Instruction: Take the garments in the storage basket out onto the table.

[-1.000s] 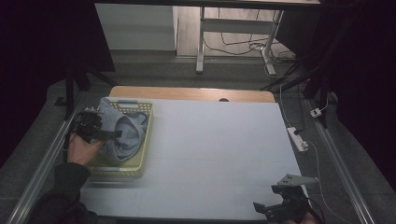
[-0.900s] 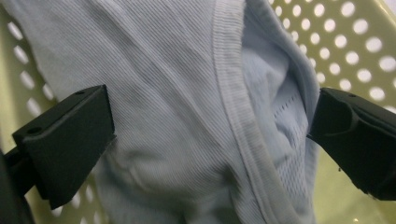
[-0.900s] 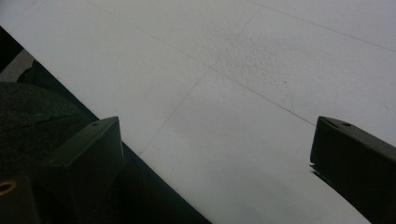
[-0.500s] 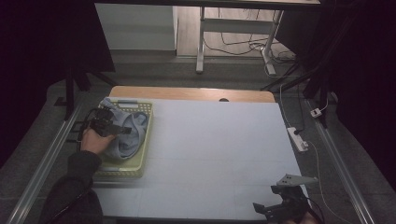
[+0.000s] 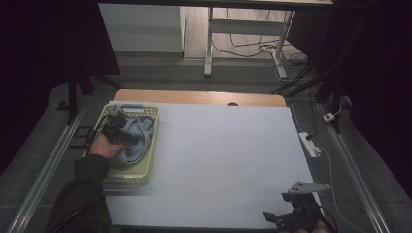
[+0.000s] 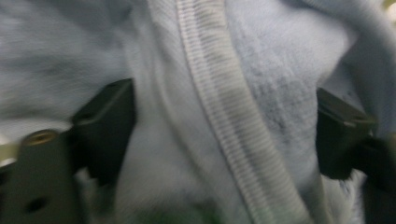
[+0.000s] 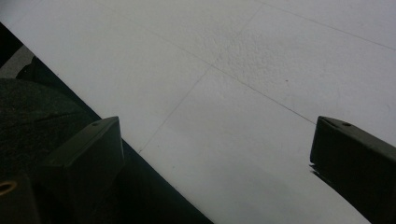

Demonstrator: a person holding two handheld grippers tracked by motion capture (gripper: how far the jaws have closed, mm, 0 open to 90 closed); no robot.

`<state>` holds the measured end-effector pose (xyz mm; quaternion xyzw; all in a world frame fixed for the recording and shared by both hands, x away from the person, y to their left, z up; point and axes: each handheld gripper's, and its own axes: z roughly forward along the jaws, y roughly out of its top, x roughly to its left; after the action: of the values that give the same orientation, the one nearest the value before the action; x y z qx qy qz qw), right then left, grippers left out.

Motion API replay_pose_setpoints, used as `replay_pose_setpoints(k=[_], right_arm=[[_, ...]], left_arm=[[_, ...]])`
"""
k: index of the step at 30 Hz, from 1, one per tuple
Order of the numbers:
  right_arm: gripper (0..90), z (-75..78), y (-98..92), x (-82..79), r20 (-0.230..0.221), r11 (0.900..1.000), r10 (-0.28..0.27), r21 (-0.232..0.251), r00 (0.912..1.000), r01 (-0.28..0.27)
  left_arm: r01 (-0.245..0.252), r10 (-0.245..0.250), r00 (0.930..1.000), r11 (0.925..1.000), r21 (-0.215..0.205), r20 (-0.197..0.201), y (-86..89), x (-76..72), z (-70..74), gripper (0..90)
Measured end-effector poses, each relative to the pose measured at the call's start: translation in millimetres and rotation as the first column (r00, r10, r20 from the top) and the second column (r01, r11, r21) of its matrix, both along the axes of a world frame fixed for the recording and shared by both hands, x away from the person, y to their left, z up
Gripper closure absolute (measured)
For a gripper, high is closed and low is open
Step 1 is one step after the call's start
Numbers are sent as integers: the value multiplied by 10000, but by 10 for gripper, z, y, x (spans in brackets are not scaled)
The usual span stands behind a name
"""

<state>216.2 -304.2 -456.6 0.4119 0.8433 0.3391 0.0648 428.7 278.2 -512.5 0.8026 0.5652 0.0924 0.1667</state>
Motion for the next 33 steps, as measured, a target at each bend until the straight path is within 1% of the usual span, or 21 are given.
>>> replay_pose_setpoints(k=[1,2,3,5,6,9,12,14,17,19,21,24,27,29,31,32,33], right_arm=[[22,0,1,0,2,10000,3,-6,10000,-3],[22,-1,3,-1,11,10000,2,-5,10000,-2],[23,-2,6,-2,23,10000,-17,-20,10000,18],[22,-1,7,-1,9,10000,12,-68,10000,-12],[23,-2,8,-1,8,10000,14,-75,10000,-14],[23,-3,9,-2,26,10000,4,-72,10000,-4],[23,-2,7,-2,26,10000,8,-58,10000,-8],[25,-2,7,-3,20,10000,10,-62,10000,-10],[28,-1,10,-2,15,10000,8,-55,10000,-8],[31,-1,15,-5,30,9999,26,-126,10000,-25],[32,0,18,-7,38,9999,84,-118,10000,-84],[33,0,20,-10,53,9999,99,-134,9999,-98],[34,0,23,-14,77,9998,140,-120,9999,-139],[34,0,23,-15,79,9998,165,-127,9998,-164],[35,1,24,-16,84,9997,188,-132,9998,-187],[36,1,24,-17,88,9997,202,-136,9998,-201],[36,1,24,-17,84,9996,230,-135,9997,-229]], left_arm=[[-49,48,10000,9998,190,77,-14,-11,0,283],[-49,48,10000,9998,190,77,-14,-11,0,311],[-176,170,9998,9986,498,116,-49,-18,4,334],[-311,305,9995,9972,686,102,-66,-18,19,409],[-367,362,9993,9968,710,76,-68,-18,27,445],[-583,584,9983,9965,597,6,-56,-18,49,530],[-733,734,9973,9964,432,-5,-35,-25,73,582],[-675,672,9977,9969,404,97,-28,-45,98,606],[-630,629,9980,9980,61,113,12,-69,149,619],[-692,698,9974,9972,-277,194,53,-84,202,624],[-695,709,9971,9963,-505,260,79,-100,254,628],[-760,788,9966,9924,-965,247,105,-119,332,630],[-817,888,9948,9881,-1304,496,125,-149,415,632],[-836,942,9933,9854,-1480,665,141,-172,465,633],[-820,951,9923,9847,-1540,796,154,-196,511,633],[-820,951,9923,9847,-1540,796,154,-196,511,633],[-721,880,9914,9850,-1567,968,165,-221,554,633]])
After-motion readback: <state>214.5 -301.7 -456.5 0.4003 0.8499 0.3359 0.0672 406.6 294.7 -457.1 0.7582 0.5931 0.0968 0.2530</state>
